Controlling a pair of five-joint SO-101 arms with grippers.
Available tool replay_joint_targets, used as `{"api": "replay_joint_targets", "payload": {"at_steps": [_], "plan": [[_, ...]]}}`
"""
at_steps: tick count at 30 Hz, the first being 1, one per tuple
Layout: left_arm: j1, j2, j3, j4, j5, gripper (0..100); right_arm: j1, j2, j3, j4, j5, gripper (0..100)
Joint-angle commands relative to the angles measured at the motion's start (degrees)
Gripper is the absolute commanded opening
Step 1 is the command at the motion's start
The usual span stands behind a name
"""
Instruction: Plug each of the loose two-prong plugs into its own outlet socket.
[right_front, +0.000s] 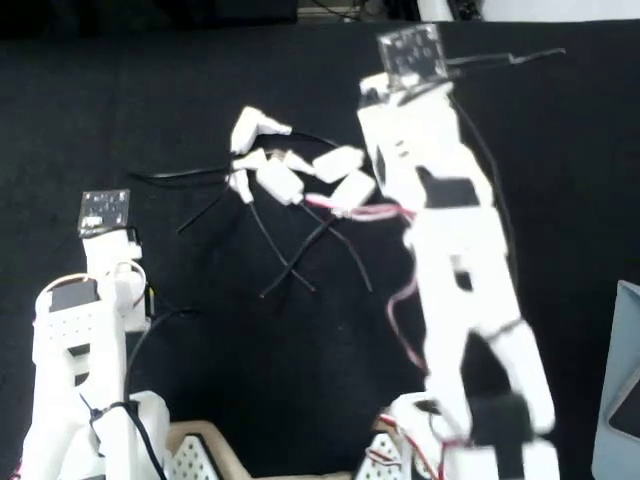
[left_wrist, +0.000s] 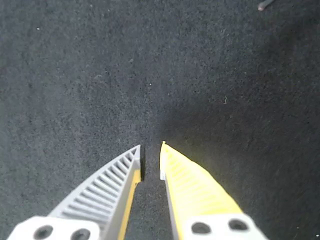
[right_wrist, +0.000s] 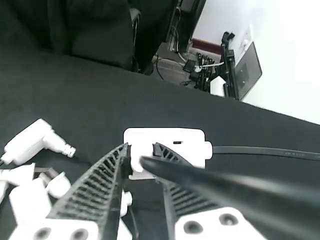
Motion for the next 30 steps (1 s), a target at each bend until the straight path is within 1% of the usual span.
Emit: {"api": "replay_joint_targets", "payload": {"at_steps": [1, 7, 8, 9, 13, 15, 18, 21, 24, 27, 30], "plan": [[-0.57, -0.97, 0.48, -0.79, 0.26, 8, 0.35, 7.96, -6.55, -7.82, 0.09, 1.5], [-0.48, -0.97, 0.48, -0.79, 0.18, 8, -1.93, 20.7, -14.37, -9.14, -0.09, 1.8], [-0.4, -0.97, 0.48, -0.79, 0.18, 8, -2.2, 22.37, -15.52, -9.14, -0.09, 3.4], [-0.4, -0.97, 0.48, -0.79, 0.18, 8, -2.46, 23.69, -16.31, -9.14, -0.09, 6.7], [-0.48, -0.97, 0.57, -0.79, 0.18, 8, -2.73, 26.77, -18.24, -7.3, -1.58, 25.9], [-0.48, -0.97, 0.57, -0.79, 0.18, 8, -2.73, 26.77, -19.56, -3.6, -2.2, 30.9], [-0.48, -0.97, 0.57, -0.79, 0.18, 8, -2.64, 25.36, -22.02, 3.96, -3.78, 30.5], [-0.48, -0.97, 0.57, -0.79, 0.18, 8, -2.81, 22.64, -22.99, 11.87, -7.12, 28.0], [-0.48, -0.97, 0.57, -0.79, 0.18, 8, -4.48, 20.79, -22.55, 17.32, -10.64, 25.0], [-0.48, -0.97, 0.57, -0.79, 0.18, 8, -5.1, 21.41, -21.14, 18.29, -13.19, 22.4], [-0.48, -0.97, 0.57, -0.79, 0.18, 8, -5.19, 24.31, -19.91, 14.59, -14.07, 21.9]]}}
